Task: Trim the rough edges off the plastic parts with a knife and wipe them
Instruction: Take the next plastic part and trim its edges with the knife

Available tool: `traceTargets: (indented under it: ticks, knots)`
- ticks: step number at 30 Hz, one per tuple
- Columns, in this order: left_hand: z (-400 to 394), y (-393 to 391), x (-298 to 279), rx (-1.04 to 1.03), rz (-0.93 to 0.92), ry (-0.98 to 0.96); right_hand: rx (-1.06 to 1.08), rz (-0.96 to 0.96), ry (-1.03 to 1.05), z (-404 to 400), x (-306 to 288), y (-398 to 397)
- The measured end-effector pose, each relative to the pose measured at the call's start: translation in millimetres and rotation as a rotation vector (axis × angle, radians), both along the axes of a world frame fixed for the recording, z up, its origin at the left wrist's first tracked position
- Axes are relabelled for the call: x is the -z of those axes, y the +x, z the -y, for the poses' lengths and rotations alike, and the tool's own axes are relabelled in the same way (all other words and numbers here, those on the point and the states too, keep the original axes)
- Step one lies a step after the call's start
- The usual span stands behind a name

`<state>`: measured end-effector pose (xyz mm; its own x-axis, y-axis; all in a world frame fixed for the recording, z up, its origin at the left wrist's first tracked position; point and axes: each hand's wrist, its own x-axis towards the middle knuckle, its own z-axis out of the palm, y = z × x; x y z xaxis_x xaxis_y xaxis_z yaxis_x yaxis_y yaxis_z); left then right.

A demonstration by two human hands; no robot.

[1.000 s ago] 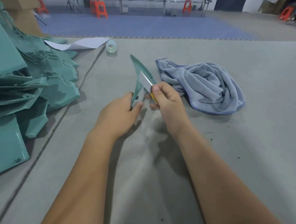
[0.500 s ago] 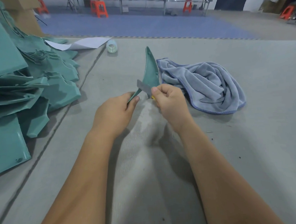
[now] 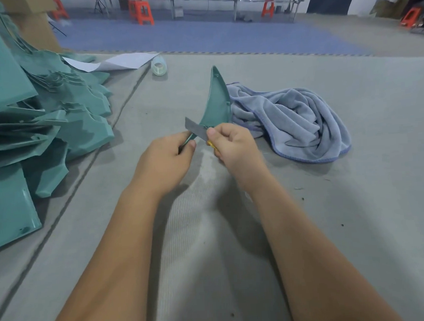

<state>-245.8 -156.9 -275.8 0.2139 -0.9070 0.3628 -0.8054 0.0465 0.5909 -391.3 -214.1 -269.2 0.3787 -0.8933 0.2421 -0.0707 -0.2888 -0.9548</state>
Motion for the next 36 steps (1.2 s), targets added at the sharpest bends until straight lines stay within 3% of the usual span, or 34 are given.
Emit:
traceTargets:
  ticks: [7,10,14,19,26,36]
  knots:
    - [-2,-1,5,-0.011,-0.015,-0.038,0.265,0.215,0.052,24,0,-18]
    - [-1,0,5,-0.031,-0.015,-0.038,0.112,0.259,0.082,17,-3,-21]
    - [0,0,6,-0.028,-0.035,-0.038,-0.165,0.178,0.101,3,-7,-9]
    - [1,1,4,-0.051,-0.025,-0.011,0.026,0.449,0.216,-3,-4,0]
    - [2,-1,4,-0.075,0.006,-0.023,0.112,0.302,0.162,-4,-2,14]
    - [0,-1,3,-0.071,0.026,-0.033,0.186,0.446,0.200,7,-5,6]
